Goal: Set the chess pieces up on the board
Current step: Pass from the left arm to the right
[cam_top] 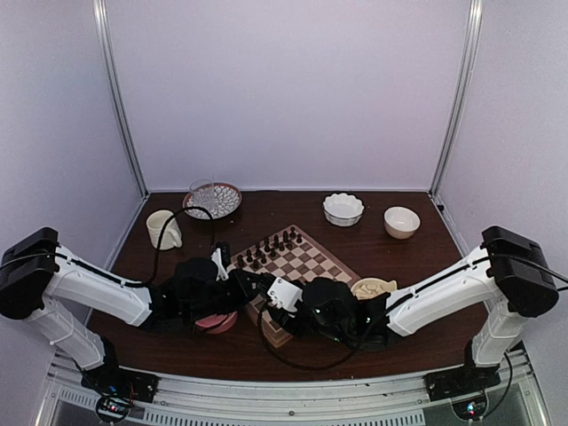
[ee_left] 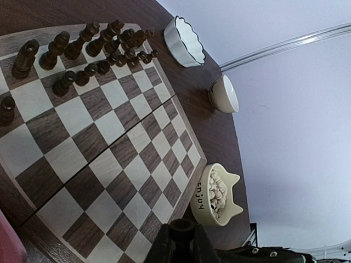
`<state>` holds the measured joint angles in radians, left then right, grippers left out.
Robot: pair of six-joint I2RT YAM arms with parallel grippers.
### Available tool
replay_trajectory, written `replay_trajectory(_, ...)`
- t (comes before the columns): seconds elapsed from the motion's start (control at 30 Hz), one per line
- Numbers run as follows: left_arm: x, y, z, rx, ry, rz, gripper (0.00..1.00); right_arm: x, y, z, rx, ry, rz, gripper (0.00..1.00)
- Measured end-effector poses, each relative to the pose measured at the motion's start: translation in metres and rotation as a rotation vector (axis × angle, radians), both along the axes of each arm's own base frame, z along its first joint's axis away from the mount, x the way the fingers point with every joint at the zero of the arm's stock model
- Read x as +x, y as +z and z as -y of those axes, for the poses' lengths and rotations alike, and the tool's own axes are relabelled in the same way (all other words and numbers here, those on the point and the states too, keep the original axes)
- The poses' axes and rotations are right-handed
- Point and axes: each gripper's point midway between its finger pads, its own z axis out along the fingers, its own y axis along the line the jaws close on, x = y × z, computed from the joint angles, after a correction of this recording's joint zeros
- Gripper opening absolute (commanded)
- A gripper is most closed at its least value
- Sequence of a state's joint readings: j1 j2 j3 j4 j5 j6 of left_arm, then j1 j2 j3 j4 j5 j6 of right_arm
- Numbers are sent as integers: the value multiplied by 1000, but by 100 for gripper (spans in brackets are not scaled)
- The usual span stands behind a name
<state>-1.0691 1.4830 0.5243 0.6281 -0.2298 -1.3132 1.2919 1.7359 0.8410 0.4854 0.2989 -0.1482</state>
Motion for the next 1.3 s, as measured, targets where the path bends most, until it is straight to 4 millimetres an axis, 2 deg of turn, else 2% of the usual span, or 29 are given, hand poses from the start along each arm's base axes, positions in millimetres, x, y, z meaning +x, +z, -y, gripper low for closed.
replay_trajectory(0.33,-2,-7,3,5,-9,-22,0,8,2,-2,-18,-38,17,44)
replay_trajectory(0.4,-2,-7,3,4,-9,-22,0,8,1,-3,-19,-41,19,48)
replay_trajectory(0.5,-2,-7,4,4,-9,-22,0,8,0,-3,-29,-39,19,59)
replay_trajectory(0.53,-2,-7,4,5,-9,-22,0,7,-1,-3,-32,-38,17,59)
replay_trajectory(0.87,-2,-6,4,0,-9,-19,0,8,-8,-3,-57,-48,14,22)
replay_trajectory(1.1,0,-5,3,3,2,-15,0,7,-8,-3,-61,-54,17,4)
replay_trajectory(1.3,2,-4,1,5,16,-9,0,7,-7,-2,-59,-58,22,0)
